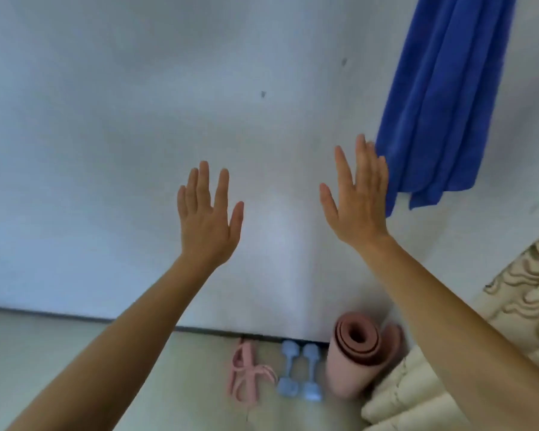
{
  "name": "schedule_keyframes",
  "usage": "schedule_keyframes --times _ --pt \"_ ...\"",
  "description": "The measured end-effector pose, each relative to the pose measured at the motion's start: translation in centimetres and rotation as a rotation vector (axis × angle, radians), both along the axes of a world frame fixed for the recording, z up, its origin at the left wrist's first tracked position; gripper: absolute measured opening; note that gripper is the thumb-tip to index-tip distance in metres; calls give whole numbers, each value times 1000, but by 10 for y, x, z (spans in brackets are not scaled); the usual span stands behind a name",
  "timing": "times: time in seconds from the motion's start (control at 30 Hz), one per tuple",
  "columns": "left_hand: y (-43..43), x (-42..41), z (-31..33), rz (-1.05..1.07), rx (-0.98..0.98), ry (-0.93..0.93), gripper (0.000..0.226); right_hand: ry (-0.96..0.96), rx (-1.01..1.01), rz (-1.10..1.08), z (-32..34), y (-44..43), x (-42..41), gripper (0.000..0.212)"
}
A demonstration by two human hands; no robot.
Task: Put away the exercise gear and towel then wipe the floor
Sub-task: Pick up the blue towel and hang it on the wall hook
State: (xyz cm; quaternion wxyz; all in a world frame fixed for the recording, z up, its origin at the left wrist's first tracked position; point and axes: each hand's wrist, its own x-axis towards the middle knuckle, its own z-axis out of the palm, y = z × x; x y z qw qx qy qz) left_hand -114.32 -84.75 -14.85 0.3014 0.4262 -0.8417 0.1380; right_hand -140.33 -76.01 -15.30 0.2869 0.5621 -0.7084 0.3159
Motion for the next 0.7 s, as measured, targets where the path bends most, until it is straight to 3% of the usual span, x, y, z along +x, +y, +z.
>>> schedule_keyframes --times 0.1,0.3,0.53,0.7 --pt "7 75 -2 148 26 -34 64 -21 82 107 -6 -24 59 68" --pt "29 262 24 422 -54 40 64 8 31 372 16 -80 229 68" --pt "107 544 26 799 -100 37 64 58 -18 682 20 -105 531 67" --pt "160 699 34 1001 -65 4 65 32 47 911 14 -97 731 70"
